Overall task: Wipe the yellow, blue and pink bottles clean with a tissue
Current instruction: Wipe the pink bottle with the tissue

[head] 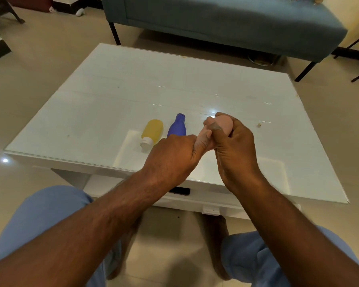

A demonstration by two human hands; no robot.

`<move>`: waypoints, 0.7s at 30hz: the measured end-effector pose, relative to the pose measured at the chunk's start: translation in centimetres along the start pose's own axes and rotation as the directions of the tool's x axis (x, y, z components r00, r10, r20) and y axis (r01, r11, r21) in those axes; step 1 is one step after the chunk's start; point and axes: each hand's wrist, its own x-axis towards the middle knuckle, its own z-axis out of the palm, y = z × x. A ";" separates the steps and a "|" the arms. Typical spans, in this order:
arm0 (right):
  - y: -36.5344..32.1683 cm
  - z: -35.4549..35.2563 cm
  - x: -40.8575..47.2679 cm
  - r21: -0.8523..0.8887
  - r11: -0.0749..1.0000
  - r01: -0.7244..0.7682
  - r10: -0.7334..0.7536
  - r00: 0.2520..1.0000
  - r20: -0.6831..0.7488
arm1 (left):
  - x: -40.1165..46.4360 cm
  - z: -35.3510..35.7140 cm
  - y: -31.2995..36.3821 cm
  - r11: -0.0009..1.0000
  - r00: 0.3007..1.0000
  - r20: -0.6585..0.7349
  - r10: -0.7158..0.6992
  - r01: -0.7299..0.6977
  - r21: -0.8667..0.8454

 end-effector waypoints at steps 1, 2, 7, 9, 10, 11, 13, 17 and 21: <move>-0.1 -0.1 -0.1 -0.052 0.998 0.039 -0.038 0.999 0.016 | -0.1 -0.1 -0.1 0.999 0.999 -0.039 0.007 -0.009 -0.035; -0.2 -0.2 -0.3 -0.104 0.991 0.088 -0.085 0.996 0.028 | -0.2 -0.2 -0.3 0.996 0.997 -0.079 0.007 -0.014 -0.084; -0.9 -0.3 -0.3 -0.280 0.930 0.238 -0.218 0.971 0.099 | -0.6 -0.4 -0.5 0.993 0.996 -0.093 0.006 -0.017 -0.118; -1.1 -0.2 -0.2 -0.322 0.910 0.263 -0.238 0.964 0.115 | -0.7 -0.4 -0.6 0.992 0.995 -0.098 0.001 -0.013 -0.126; -1.3 -0.2 -0.2 -0.335 0.903 0.268 -0.241 0.963 0.119 | -0.7 -0.5 -0.7 0.992 0.994 -0.107 0.003 -0.017 -0.128; -1.5 -0.2 -0.3 -0.354 0.894 0.275 -0.249 0.961 0.120 | -0.6 -0.7 -0.8 0.992 0.993 -0.120 0.013 -0.029 -0.127; -1.5 -0.4 -0.2 -0.424 0.852 0.308 -0.289 0.951 0.111 | -0.3 -1.0 -1.2 0.992 0.990 -0.141 0.031 -0.048 -0.120; -1.4 -1.3 0.7 -0.424 0.888 0.180 -0.203 0.979 -0.008 | 0.0 -1.6 -2.0 0.996 0.984 -0.168 0.051 -0.062 -0.063; -1.1 -2.3 2.0 -0.238 0.971 0.005 -0.004 1.000 0.004 | -0.1 -1.9 -2.8 0.995 0.983 -0.175 0.058 -0.071 -0.069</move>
